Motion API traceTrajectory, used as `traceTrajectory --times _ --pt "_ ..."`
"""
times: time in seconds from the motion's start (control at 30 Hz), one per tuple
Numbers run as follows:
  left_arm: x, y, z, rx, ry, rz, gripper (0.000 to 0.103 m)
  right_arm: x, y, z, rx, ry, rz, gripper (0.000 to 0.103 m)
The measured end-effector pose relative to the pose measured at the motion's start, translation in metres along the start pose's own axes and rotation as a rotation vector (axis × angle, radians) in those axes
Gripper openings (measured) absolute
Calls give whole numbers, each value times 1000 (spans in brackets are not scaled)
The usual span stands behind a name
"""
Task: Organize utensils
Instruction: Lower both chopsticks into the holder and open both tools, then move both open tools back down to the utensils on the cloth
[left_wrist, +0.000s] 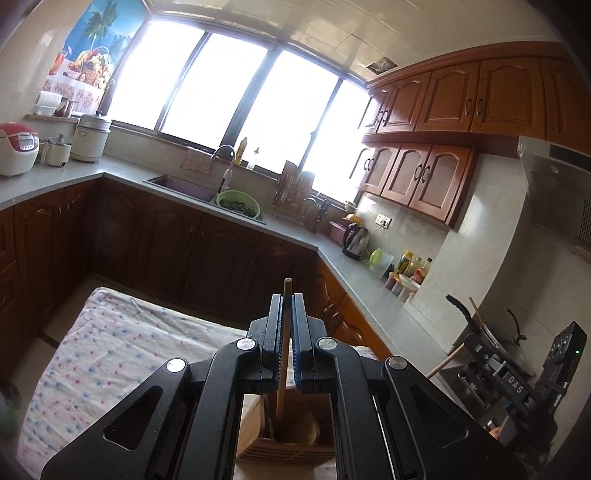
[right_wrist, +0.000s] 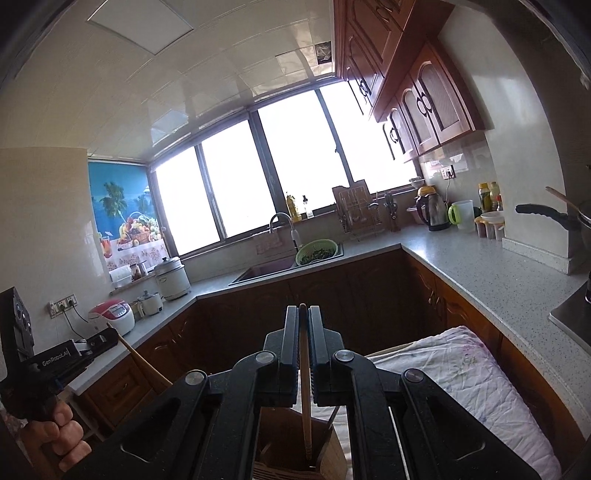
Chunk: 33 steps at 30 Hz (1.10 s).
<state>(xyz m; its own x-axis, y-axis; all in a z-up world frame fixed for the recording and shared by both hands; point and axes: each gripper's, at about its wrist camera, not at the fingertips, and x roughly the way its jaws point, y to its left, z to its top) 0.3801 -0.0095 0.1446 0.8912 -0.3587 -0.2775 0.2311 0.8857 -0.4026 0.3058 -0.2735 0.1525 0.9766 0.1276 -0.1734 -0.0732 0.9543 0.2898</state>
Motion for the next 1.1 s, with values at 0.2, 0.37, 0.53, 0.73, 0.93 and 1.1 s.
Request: traceTrajectory --times 0.2,0.37,0.53,0.73,0.93,1.1 --pt "37 18 -39 -44 86 20 3 30 -16 -37 44 67 -23 5" --pt "42 19 -50 -23 88 30 3 46 -26 -58 72 125 -21 5" --pt "43 17 -48 -3 101 28 3 46 -26 -59 68 122 -22 5" --pt "44 18 -45 -11 116 23 4 50 -24 -56 60 150 -23 10" --pt "43 22 -42 -25 123 48 39 43 -23 -52 72 136 -13 52" --pt "33 30 -45 -50 124 63 61 26 -25 -42 89 76 -16 77"
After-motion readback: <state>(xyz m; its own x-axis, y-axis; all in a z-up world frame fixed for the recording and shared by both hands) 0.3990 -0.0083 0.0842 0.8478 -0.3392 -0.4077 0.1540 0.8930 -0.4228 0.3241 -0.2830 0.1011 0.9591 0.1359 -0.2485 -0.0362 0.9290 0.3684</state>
